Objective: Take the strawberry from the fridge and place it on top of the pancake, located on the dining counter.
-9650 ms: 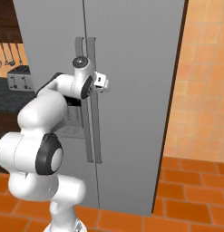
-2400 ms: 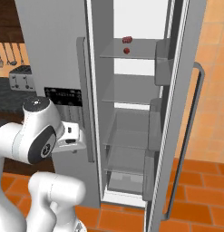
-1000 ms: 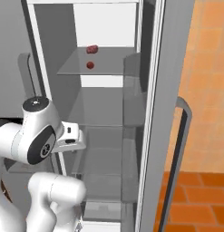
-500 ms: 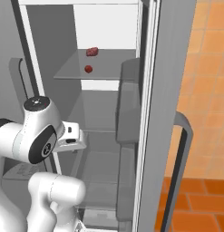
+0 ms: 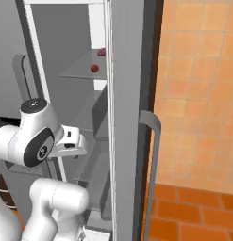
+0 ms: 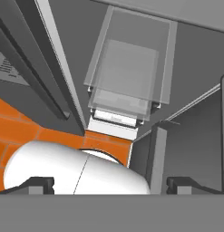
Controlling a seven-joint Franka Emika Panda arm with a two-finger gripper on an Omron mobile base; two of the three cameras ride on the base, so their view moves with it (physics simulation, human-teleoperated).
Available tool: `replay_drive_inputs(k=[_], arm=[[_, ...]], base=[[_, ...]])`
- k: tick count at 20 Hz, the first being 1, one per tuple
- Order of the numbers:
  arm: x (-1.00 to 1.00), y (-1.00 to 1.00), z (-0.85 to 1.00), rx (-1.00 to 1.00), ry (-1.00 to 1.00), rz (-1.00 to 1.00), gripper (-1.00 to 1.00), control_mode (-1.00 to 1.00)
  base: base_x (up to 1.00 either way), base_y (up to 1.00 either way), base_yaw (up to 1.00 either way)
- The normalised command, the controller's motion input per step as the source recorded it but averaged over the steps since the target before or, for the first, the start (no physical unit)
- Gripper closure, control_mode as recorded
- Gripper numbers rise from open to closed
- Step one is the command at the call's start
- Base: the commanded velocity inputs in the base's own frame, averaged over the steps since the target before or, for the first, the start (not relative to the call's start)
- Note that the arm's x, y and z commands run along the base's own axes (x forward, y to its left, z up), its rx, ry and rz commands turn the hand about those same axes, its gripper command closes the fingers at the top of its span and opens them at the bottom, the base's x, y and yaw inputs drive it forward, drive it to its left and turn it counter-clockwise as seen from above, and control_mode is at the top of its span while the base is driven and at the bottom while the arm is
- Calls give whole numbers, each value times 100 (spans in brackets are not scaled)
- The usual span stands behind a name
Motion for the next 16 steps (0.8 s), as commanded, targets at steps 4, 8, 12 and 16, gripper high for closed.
replay_drive_inputs(k=[4,8,12,16], arm=[[0,0,0,0,0,0,-100,100],[0,0,0,0,0,0,-100,100],[0,0,0,0,0,0,-100,100],[0,0,0,0,0,0,-100,100]], base=[[13,-44,0],[9,-15,0],[14,0,0],[45,0,0]])
